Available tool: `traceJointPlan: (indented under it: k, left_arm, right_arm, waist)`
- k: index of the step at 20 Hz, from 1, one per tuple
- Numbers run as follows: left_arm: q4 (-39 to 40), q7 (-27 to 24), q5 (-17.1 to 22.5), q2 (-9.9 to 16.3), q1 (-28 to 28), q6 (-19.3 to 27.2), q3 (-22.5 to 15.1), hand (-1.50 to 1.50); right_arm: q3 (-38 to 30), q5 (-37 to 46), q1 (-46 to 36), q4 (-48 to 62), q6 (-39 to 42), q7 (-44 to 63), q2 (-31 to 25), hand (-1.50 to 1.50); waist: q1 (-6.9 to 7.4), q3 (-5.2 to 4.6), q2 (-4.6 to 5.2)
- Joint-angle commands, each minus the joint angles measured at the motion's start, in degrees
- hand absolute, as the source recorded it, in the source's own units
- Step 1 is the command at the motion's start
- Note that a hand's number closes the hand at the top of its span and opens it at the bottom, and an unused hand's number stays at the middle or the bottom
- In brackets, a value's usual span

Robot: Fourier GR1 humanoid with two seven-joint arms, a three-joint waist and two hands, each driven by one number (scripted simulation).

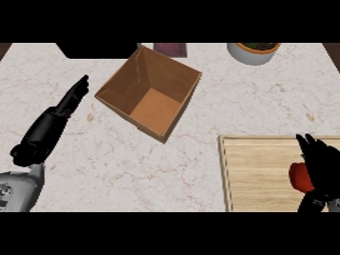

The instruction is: Pick the bell pepper from the tray and place it in the cardboard box

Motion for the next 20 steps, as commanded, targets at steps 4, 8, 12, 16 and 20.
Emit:
traceJointPlan:
  k: [4,8,12,16,20]
  left_arm:
    - [-0.07,-1.34,-0.02,0.78,0.86,-3.95,3.93,0.0]
    - [-1.79,1.1,-2.89,-3.02,1.41,-2.38,2.35,0.0]
    - [-1.12,-2.47,-4.67,-2.57,2.61,-2.05,2.6,0.0]
    - [1.02,2.36,-1.89,-2.55,-3.49,-5.01,4.74,0.0]
    - [-0.37,2.28,-1.1,-2.14,-1.93,-6.51,6.28,0.0]
  right_arm:
    - [-4.83,3.51,2.24,7.13,-1.35,-7.75,1.0,-1.5]
    - [-4.67,5.02,2.22,6.5,0.78,-9.82,3.75,-1.5]
    - [-3.5,9.13,2.13,9.26,-5.31,-19.12,0.87,1.5]
    - [-2.73,13.8,-0.47,9.24,-7.53,-19.62,2.99,1.5]
    - [-1.03,18.99,-0.11,11.92,-12.1,-21.37,6.02,1.5]
  waist:
    - [0.1,0.01,0.0]
    - [0.04,0.01,-0.02]
    - [0.15,0.02,0.01]
    - [-0.02,0.01,0.03]
    - [0.13,0.01,0.02]
